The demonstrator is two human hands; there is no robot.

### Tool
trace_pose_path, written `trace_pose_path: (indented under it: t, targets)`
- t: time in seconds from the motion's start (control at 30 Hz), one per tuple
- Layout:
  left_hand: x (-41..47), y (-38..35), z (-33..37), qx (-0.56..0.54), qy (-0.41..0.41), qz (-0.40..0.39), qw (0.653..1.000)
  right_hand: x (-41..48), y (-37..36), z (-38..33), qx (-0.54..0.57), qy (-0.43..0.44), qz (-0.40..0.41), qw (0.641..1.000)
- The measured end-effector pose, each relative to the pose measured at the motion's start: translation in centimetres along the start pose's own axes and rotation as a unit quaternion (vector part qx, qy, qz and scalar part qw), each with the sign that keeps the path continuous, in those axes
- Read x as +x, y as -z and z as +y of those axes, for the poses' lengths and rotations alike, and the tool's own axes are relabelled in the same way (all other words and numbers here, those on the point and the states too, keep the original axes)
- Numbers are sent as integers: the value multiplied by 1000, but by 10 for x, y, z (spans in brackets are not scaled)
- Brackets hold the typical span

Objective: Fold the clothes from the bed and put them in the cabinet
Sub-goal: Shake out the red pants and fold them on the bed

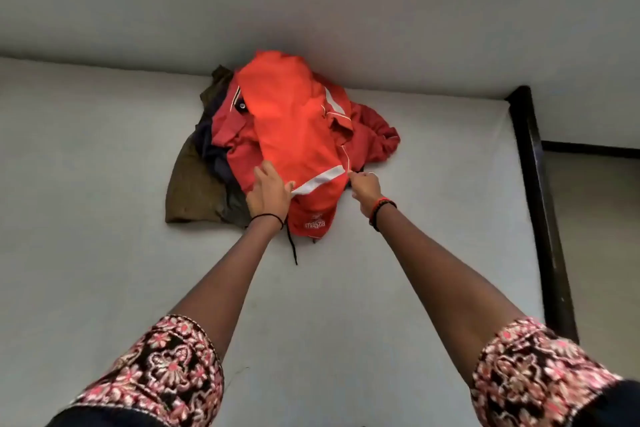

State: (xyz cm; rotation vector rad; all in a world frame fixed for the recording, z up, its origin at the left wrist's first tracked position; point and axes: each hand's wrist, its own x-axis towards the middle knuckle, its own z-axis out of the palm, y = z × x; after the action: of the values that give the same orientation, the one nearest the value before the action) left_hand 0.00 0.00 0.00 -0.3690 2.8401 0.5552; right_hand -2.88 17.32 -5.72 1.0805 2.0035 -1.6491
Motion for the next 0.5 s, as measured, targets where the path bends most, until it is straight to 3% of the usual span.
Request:
trace_pose_path:
  t: [0.2, 0.37, 0.5]
  targets:
    - [28, -16, -9, 21, -12, -30, 999, 22, -24, -6, 62, -5, -10, 998]
    - [28, -21, -15, -48, -37, -56, 997, 9, -17, -19, 77, 16, -63, 995]
    - [12, -15, -16, -82, -60, -88, 991, -16, 4, -36, 175, 13, -87, 981]
